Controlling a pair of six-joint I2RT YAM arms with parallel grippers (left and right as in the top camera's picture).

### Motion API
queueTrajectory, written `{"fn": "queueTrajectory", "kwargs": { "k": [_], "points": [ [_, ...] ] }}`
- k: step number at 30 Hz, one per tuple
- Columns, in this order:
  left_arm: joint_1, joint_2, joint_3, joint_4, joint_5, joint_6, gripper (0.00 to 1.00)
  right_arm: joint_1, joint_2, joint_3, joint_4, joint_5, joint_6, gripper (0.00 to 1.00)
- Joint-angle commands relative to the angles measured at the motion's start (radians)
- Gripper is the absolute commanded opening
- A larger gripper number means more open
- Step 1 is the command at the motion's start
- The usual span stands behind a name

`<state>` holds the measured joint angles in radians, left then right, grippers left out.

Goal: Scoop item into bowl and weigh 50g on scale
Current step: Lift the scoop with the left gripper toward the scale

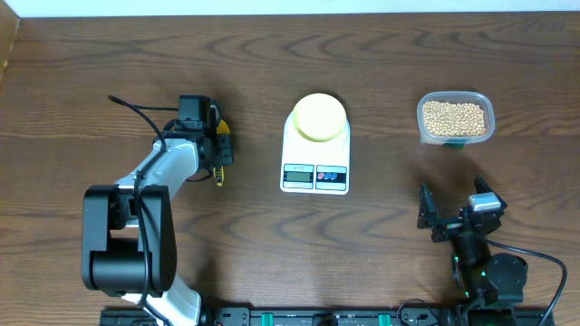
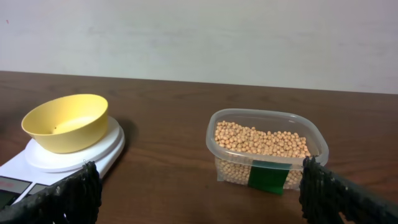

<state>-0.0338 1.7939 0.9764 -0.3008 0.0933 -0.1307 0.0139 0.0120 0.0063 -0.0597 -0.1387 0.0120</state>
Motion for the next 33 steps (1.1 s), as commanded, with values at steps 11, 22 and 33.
{"fn": "queueTrajectory", "kwargs": {
  "k": [11, 22, 33],
  "points": [
    [0.005, -0.24, 0.047, 0.211, -0.019, -0.404, 0.19, -0.005, -0.005, -0.001, -0.004, 0.002, 0.01, 0.99],
    [0.005, -0.331, 0.047, 0.341, 0.107, -0.521, 0.19, -0.005, -0.005, -0.001, -0.004, 0.002, 0.01, 0.99],
    [0.005, -0.332, 0.047, 0.38, 0.308, -0.612, 0.19, -0.005, -0.005, -0.001, -0.002, 0.003, 0.009, 0.99]
  ]
}}
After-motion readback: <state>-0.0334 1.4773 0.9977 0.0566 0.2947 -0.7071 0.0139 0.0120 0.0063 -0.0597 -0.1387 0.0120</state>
